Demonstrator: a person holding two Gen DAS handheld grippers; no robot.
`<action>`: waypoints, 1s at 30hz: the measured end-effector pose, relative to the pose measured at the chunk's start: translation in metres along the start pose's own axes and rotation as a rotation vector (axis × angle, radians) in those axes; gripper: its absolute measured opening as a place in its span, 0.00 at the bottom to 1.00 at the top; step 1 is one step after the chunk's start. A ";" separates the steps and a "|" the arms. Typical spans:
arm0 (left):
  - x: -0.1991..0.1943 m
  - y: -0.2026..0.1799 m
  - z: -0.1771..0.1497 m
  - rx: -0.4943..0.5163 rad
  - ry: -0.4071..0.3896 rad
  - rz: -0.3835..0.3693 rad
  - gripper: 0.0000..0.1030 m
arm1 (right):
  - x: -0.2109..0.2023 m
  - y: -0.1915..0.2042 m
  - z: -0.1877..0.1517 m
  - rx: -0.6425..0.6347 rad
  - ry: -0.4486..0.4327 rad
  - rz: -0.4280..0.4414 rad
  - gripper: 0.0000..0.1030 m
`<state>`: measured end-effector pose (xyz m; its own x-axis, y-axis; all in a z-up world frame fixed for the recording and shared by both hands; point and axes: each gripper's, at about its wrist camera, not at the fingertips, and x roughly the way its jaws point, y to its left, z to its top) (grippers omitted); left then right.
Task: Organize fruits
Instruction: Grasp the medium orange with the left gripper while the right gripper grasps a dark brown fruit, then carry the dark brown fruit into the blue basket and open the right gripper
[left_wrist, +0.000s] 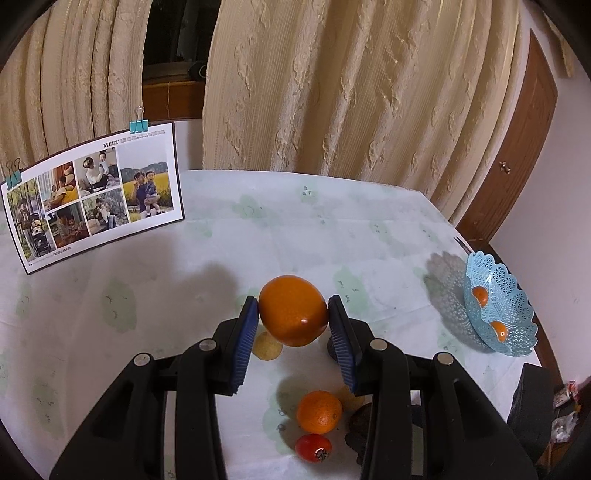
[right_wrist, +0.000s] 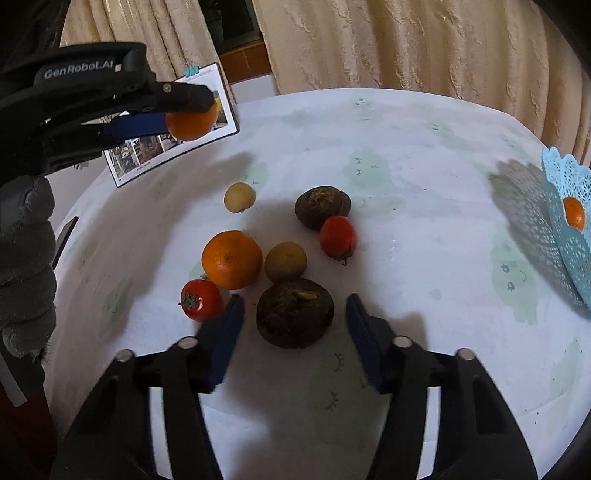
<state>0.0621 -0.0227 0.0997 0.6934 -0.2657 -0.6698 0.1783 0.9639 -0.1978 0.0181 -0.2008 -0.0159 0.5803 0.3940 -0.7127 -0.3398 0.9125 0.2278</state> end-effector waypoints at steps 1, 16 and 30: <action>0.000 -0.001 0.000 -0.001 0.001 0.001 0.39 | -0.001 0.001 -0.001 -0.006 -0.001 -0.006 0.53; 0.002 -0.008 -0.004 0.014 0.008 -0.005 0.39 | -0.038 -0.024 -0.003 0.082 -0.091 -0.035 0.43; 0.002 -0.023 -0.011 0.056 0.016 -0.028 0.39 | -0.115 -0.106 -0.009 0.302 -0.284 -0.191 0.43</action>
<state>0.0521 -0.0457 0.0953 0.6762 -0.2922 -0.6763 0.2361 0.9555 -0.1767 -0.0191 -0.3441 0.0361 0.8058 0.1917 -0.5603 -0.0003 0.9463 0.3233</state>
